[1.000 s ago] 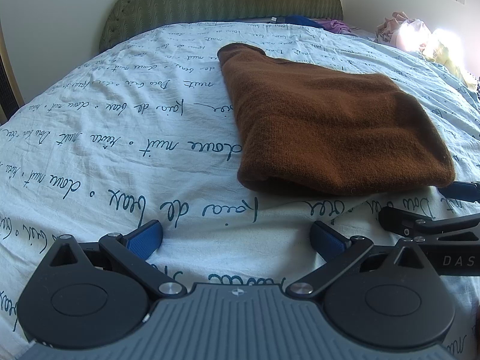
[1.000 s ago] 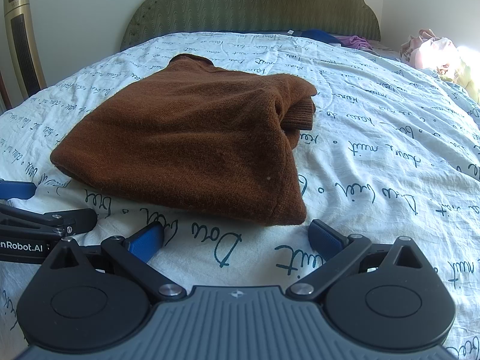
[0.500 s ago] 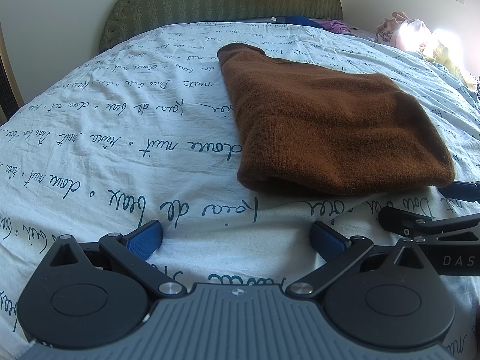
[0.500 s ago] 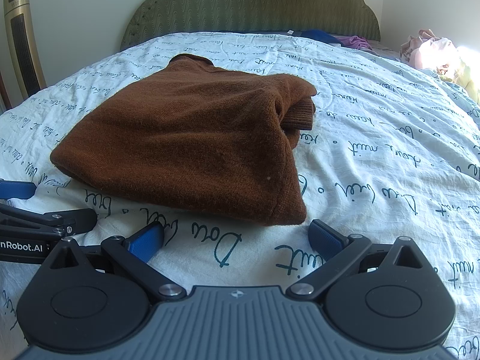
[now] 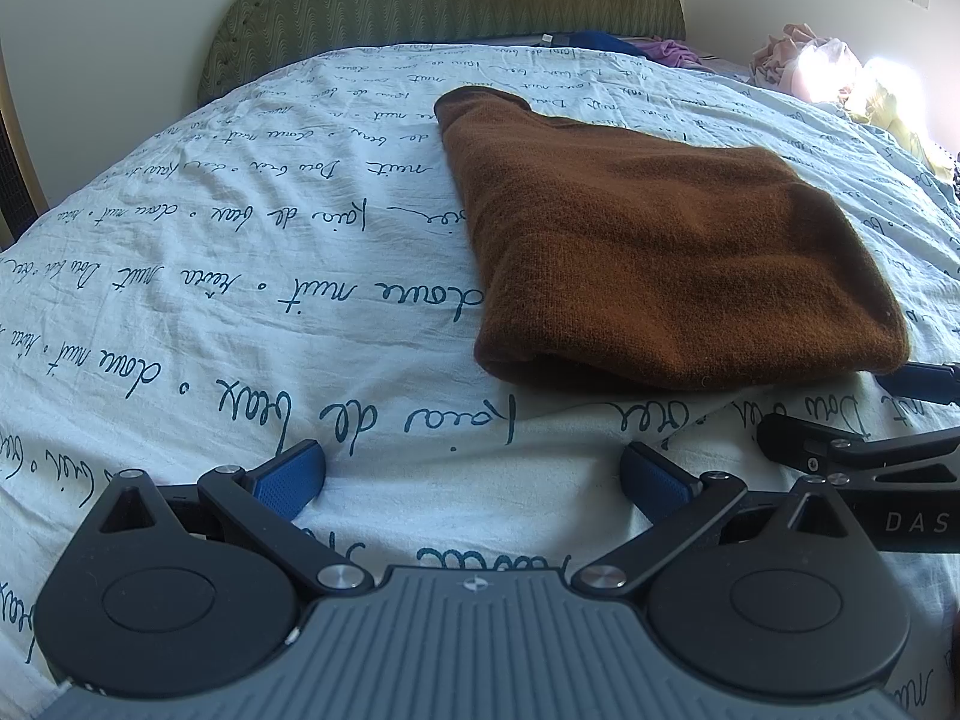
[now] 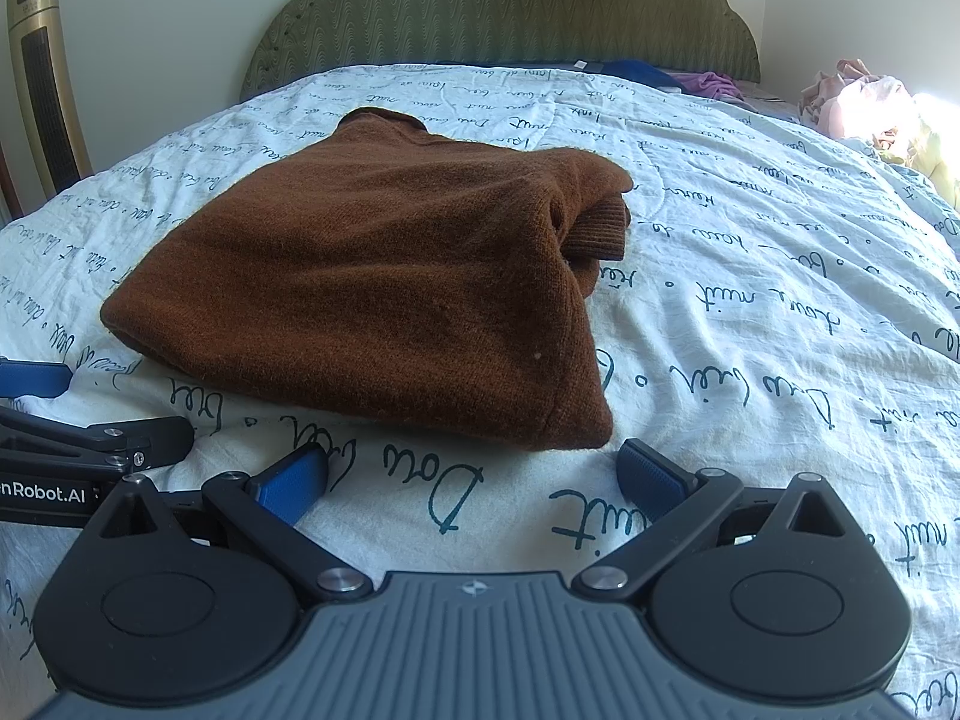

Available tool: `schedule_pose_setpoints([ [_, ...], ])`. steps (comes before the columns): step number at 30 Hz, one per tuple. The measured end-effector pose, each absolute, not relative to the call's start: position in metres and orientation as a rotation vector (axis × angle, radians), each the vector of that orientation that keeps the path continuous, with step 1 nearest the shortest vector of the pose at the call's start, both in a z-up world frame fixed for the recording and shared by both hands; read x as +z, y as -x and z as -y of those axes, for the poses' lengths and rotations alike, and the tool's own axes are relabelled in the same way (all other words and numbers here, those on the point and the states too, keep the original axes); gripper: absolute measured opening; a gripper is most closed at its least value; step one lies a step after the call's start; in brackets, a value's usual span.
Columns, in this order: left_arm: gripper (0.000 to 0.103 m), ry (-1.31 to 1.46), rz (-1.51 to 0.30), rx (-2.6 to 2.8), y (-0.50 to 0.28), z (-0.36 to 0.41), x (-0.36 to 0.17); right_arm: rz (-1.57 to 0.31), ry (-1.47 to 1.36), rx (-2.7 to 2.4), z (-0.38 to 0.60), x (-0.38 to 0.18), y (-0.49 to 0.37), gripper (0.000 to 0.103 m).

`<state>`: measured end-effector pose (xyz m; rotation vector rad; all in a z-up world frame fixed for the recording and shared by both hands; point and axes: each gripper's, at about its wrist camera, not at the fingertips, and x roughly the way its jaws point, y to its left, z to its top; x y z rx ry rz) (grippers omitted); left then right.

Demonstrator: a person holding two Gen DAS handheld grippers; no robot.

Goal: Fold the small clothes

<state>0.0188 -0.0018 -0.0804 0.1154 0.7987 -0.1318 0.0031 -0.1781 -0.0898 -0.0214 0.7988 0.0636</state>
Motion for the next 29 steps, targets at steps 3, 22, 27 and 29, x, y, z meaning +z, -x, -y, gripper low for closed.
schedule_pose_setpoints([
  [3, 0.103, -0.116, -0.798, -0.132, -0.019, 0.0016, -0.0803, -0.799, 0.021, 0.064, 0.1784, -0.0898, -0.003, 0.103],
  [22, 0.103, -0.12, -0.793, -0.133, -0.0191, 0.0027, -0.0789, -0.799, 0.022, 0.063, 0.1782, -0.0898, -0.0029, 0.103],
  [27, 0.103, -0.118, -0.794, -0.137, -0.0197, 0.0022, -0.0807, -0.798, 0.021, 0.063, 0.1785, -0.0896, -0.0029, 0.103],
  [29, 0.103, -0.12, -0.792, -0.134, -0.0196, 0.0031, -0.0808, -0.798, 0.021, 0.063, 0.1791, -0.0895, -0.0029, 0.103],
])
